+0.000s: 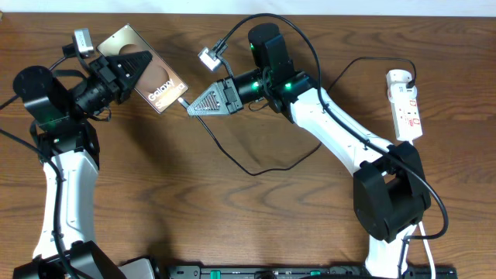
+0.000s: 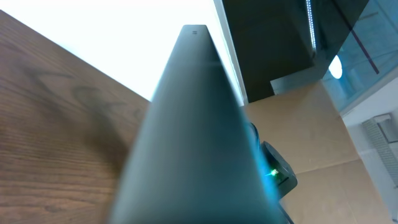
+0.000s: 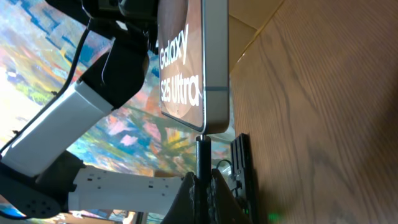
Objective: Plug charger to phone and switch on socket
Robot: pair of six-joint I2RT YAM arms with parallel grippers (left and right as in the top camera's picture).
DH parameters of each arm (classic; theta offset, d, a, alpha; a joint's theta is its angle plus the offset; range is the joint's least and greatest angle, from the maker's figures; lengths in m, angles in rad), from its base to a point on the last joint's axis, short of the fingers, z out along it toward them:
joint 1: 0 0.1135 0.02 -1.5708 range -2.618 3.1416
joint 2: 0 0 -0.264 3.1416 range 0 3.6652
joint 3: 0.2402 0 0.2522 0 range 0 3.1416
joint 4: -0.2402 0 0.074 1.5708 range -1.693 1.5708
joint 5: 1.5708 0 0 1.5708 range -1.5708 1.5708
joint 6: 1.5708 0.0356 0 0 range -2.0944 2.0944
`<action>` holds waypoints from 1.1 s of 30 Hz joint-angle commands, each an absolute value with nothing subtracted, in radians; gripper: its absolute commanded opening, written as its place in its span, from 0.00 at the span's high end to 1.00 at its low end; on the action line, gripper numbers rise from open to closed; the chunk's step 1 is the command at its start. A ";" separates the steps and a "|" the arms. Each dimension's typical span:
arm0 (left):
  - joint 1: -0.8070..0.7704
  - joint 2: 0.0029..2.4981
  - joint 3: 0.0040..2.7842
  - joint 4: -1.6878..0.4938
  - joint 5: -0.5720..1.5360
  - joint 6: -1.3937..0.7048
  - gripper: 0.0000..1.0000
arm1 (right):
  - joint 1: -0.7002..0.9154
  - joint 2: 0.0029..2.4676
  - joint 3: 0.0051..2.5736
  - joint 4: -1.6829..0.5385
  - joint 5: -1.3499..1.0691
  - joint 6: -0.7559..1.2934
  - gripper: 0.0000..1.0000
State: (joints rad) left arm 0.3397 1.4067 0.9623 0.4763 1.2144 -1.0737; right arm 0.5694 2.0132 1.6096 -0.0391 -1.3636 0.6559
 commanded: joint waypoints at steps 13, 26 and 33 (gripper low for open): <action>0.344 1.403 0.969 0.493 1.157 -1.074 0.93 | 0.567 2.005 1.631 -0.017 -1.379 0.702 0.99; 0.344 1.405 0.969 0.526 1.171 -1.072 0.93 | 0.569 2.005 1.631 0.012 -1.462 0.701 0.99; 0.344 1.412 0.969 0.526 1.205 -1.076 0.92 | 0.569 2.005 1.631 0.012 -1.477 0.684 0.99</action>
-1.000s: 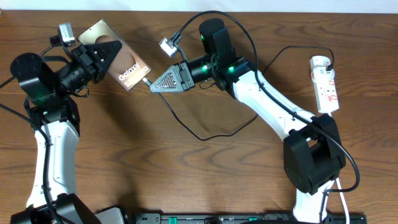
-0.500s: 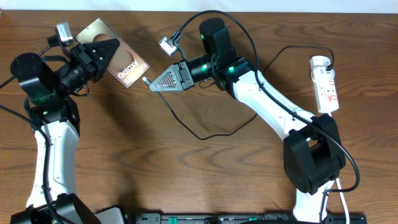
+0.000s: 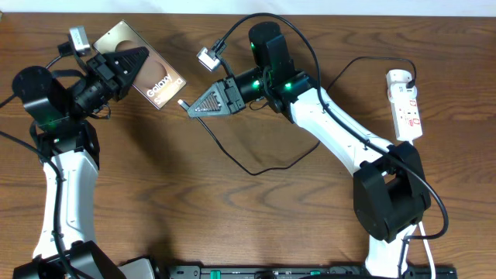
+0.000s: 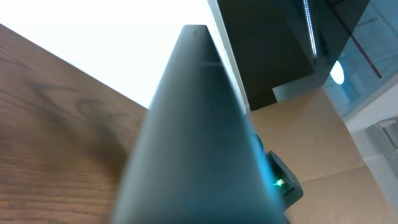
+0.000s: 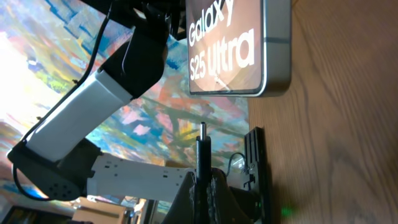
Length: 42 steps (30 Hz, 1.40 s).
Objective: Plug charger to phone and switch on socket
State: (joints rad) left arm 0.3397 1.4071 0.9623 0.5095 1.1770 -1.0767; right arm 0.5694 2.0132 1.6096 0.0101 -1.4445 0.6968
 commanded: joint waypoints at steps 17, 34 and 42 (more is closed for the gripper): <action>0.365 1.412 0.969 0.574 1.205 -1.076 0.93 | 0.558 2.067 1.629 0.047 -1.560 0.657 0.99; 0.353 1.412 0.969 0.575 1.230 -1.075 0.93 | 0.558 2.074 1.629 0.161 -1.528 0.707 0.99; 0.320 1.412 0.968 0.586 1.219 -1.071 0.93 | 0.558 2.074 1.629 0.176 -1.528 0.714 0.99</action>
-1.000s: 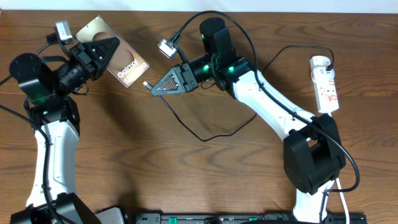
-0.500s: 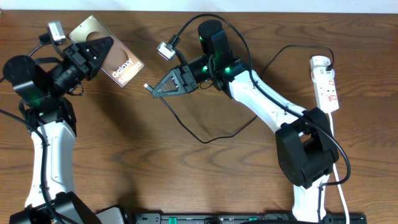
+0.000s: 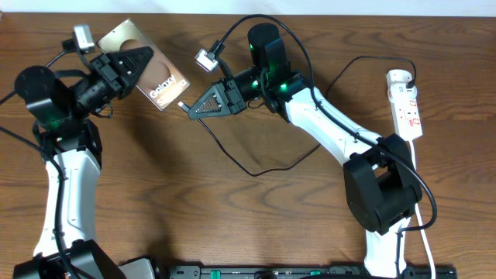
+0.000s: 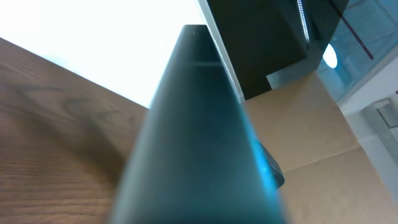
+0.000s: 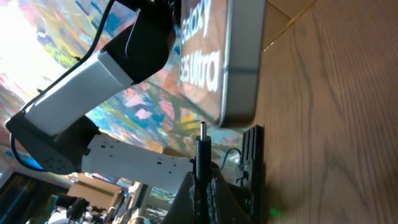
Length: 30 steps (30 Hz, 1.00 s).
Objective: Plug charger to phone and switch on socket
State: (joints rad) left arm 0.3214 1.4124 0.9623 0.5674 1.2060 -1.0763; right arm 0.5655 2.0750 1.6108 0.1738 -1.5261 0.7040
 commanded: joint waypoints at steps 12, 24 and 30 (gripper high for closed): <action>0.320 1.412 0.923 0.601 1.218 -1.071 0.92 | 0.556 2.074 1.629 0.239 -1.520 0.759 0.99; 0.340 1.412 0.907 0.802 1.219 -1.230 0.92 | 0.556 2.074 1.629 0.250 -1.521 0.774 0.99; 0.360 1.412 0.907 0.802 1.238 -1.245 0.93 | 0.556 2.074 1.629 0.251 -1.521 0.774 0.99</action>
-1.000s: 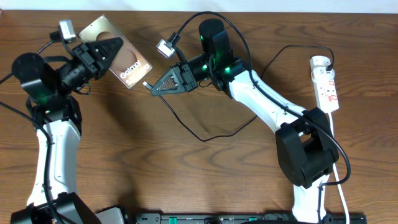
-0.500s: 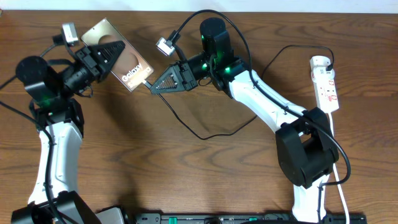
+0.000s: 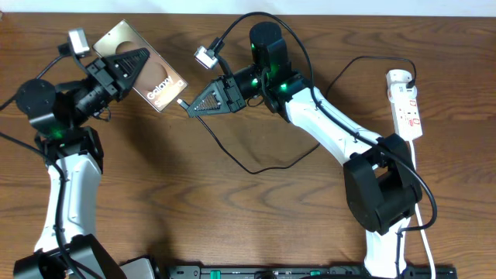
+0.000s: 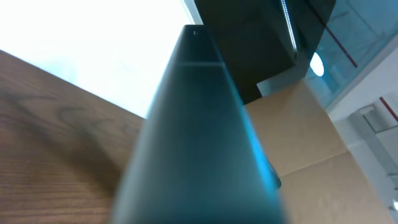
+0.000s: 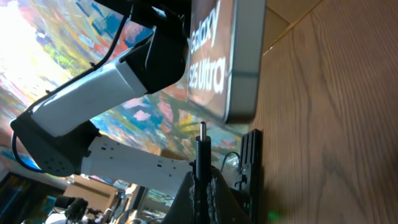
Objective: Plug charger to phone and switch on socket
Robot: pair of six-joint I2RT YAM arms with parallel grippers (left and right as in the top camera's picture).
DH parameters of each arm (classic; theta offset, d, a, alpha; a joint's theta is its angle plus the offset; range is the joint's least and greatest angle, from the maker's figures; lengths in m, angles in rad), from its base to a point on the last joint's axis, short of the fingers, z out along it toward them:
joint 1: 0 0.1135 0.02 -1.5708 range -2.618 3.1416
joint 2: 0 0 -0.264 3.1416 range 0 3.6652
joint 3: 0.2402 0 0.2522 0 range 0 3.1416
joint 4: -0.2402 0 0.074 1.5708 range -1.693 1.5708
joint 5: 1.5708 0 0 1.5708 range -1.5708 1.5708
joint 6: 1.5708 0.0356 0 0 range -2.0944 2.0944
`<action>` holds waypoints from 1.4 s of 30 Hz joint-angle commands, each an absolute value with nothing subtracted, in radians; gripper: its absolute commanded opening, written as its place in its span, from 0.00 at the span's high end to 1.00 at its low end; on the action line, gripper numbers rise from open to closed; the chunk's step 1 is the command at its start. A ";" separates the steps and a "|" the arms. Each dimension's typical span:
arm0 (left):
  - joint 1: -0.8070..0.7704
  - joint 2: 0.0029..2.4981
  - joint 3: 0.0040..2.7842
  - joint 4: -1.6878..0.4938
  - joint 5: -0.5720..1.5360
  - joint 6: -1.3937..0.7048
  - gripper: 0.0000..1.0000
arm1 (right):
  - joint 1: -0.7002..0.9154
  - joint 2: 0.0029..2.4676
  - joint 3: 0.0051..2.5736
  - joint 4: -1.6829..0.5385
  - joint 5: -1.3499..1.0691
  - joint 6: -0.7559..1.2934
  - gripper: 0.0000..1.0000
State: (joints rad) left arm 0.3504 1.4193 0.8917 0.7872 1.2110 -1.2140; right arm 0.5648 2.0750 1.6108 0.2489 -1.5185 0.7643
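My left gripper (image 3: 142,61) is shut on the gold phone (image 3: 143,68), which reads "Galaxy S25 Ultra" and is held off the table at the back left. Seen from the left wrist, the phone's dark edge (image 4: 199,137) fills the frame and hides the fingers. My right gripper (image 3: 191,108) is shut on the charger plug (image 5: 201,146), its metal tip a short gap below the phone's bottom edge (image 5: 242,93). The black cable (image 3: 256,167) loops over the table. At the far right lies the white socket strip (image 3: 405,105).
A small white adapter (image 3: 204,56) on a cable hangs near the right arm. The right arm (image 3: 341,136) stretches across the table's middle. A black rail (image 3: 310,271) runs along the front edge.
The left arm has shifted slightly and the phone sits tilted a little differently before the plug. The plug tip is still a short gap from the phone's bottom edge.
At first the plug tip touched the phone's bottom edge. Then the phone stood apart from the plug, its screen facing the right wrist camera. After that its edge faced the plug again with a small gap, and the gap is there now.
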 commanded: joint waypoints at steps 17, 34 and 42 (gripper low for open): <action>0.361 1.412 0.907 0.802 1.247 -1.251 0.92 | 0.556 2.074 1.629 0.251 -1.509 0.774 0.99; 0.341 1.412 0.907 0.802 1.248 -1.251 0.92 | 0.556 2.074 1.629 0.251 -1.506 0.773 0.99; 0.341 1.412 0.907 0.802 1.248 -1.245 0.93 | 0.556 2.074 1.629 0.252 -1.506 0.773 0.99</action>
State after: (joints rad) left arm 0.3439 1.4193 0.8917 0.7891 1.2316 -1.2388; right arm 0.5648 2.0750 1.6108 0.2489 -1.5093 0.7704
